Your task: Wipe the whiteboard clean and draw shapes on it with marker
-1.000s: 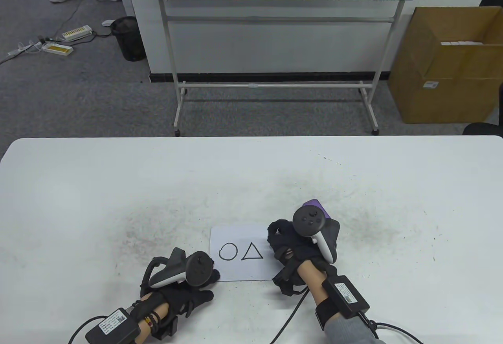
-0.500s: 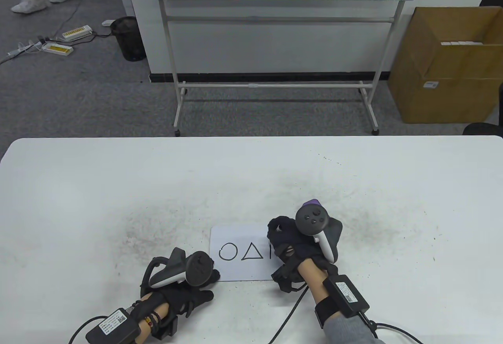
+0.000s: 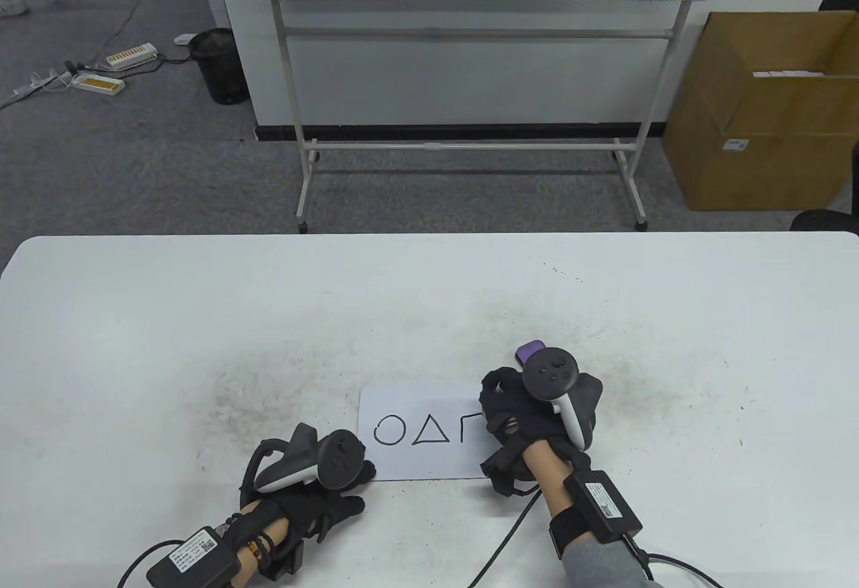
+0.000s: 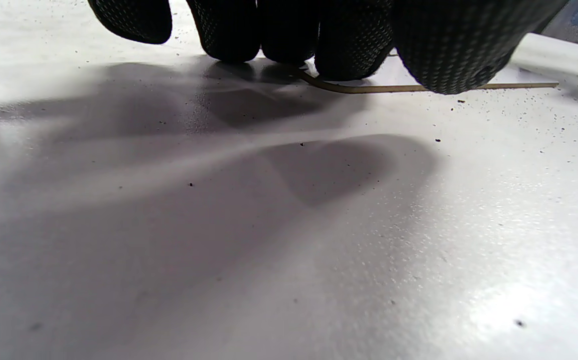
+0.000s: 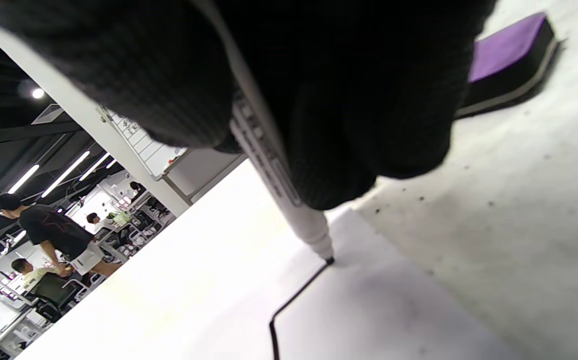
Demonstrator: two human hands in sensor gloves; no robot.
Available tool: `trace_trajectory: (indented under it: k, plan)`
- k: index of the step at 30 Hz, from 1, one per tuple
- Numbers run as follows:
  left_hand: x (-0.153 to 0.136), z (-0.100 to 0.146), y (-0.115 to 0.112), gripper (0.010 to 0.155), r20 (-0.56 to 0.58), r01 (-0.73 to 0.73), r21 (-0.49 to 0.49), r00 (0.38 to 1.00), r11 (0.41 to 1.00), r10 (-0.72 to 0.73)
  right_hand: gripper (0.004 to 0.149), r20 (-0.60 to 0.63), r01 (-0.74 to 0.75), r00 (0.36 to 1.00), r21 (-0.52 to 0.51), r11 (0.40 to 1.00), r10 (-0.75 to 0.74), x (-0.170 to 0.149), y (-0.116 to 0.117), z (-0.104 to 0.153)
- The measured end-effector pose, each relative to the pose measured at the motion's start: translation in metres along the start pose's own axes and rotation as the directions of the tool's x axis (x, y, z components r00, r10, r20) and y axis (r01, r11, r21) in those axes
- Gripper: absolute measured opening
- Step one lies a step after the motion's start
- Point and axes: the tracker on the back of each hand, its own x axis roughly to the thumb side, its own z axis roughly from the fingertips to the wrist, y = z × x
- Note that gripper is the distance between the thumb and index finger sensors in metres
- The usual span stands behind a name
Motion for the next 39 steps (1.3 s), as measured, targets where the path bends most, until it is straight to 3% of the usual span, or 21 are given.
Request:
trace_trajectory:
  k: [17, 21, 24, 28, 33, 39]
  plan:
    - [0.000, 0.000, 0.000, 0.064, -0.001, 0.005, 0.002, 1.000, 1.000, -0.005, 0.043, 0.020, -0.106, 0.994, 0.093, 0.990, 0.104, 0.004, -0.002, 0.018]
    - [0.000, 0.000, 0.000, 0.064, -0.002, 0.007, 0.004, 1.000, 1.000, -0.007, 0.044, 0.053, -0.089, 0.995, 0.085, 0.992, 0.085, 0.003, -0.004, 0.021]
    - [0.001, 0.000, 0.000, 0.064, -0.003, 0.009, 0.004, 1.000, 1.000, -0.009, 0.044, 0.062, 0.043, 0.997, 0.081, 0.996, -0.049, 0.005, -0.006, 0.023]
    - [0.001, 0.000, 0.000, 0.064, -0.003, 0.008, 0.004, 1.000, 1.000, -0.008, 0.044, 0.078, -0.019, 0.997, 0.122, 0.992, 0.010, 0.009, 0.003, 0.023]
    - [0.001, 0.000, 0.000, 0.063, -0.003, 0.006, 0.003, 1.000, 1.000, -0.006, 0.045, 0.075, 0.023, 0.997, 0.163, 0.986, -0.035, 0.009, 0.016, 0.019]
    - [0.001, 0.000, 0.000, 0.064, -0.002, 0.007, 0.004, 1.000, 1.000, -0.007, 0.044, 0.060, -0.060, 0.997, 0.101, 0.993, 0.054, 0.007, 0.006, 0.019]
